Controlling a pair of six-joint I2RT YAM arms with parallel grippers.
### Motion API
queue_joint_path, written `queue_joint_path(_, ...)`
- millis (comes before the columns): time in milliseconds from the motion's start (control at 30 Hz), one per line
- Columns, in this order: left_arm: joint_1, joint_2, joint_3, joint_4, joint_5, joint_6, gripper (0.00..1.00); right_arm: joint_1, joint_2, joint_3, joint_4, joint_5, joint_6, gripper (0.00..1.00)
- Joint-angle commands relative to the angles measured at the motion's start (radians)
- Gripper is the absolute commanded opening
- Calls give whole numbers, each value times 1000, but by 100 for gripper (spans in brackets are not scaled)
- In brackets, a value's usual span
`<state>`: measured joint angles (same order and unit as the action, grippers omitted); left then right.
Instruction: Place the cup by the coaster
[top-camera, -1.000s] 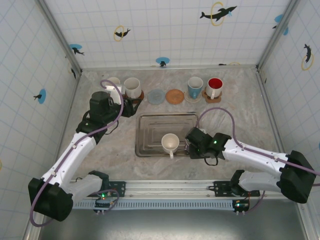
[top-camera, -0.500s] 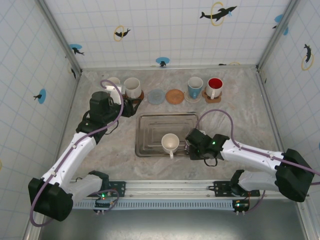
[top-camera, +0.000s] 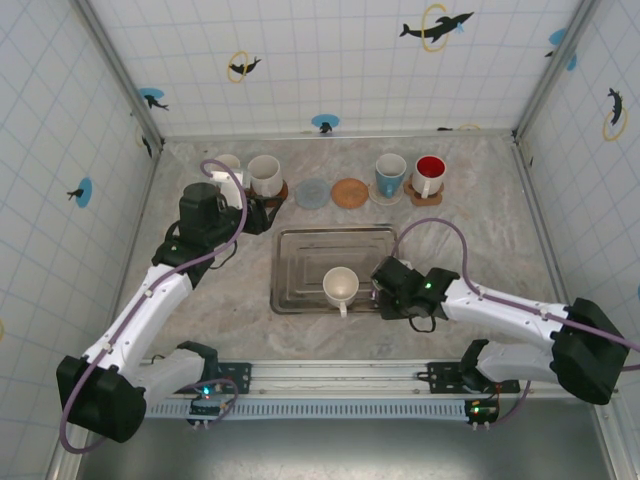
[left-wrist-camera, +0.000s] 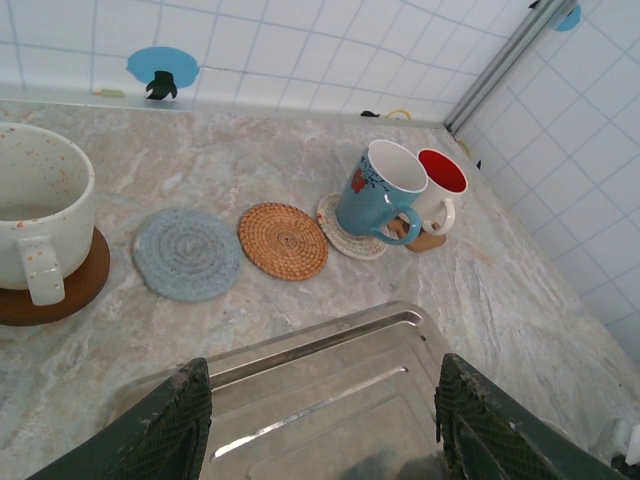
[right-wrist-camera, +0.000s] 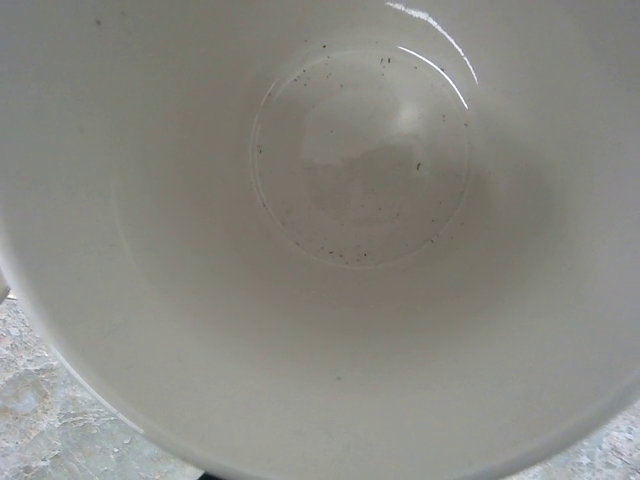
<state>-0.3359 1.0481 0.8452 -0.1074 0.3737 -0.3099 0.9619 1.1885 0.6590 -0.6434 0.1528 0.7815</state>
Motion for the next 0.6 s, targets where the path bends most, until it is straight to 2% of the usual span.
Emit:
queue_joint_path(0, -7, 4, 2, -6, 1, 22, 60, -5, -40, 56, -64, 63, -12, 0)
queue_joint_path(300, -5, 10, 6, -10, -2, 26, 60, -7, -102, 97, -79, 102, -22, 0)
queue_joint_path(567, -6, 14, 9, -12, 0, 28, 60, -21, -89, 135, -85, 99, -52, 0)
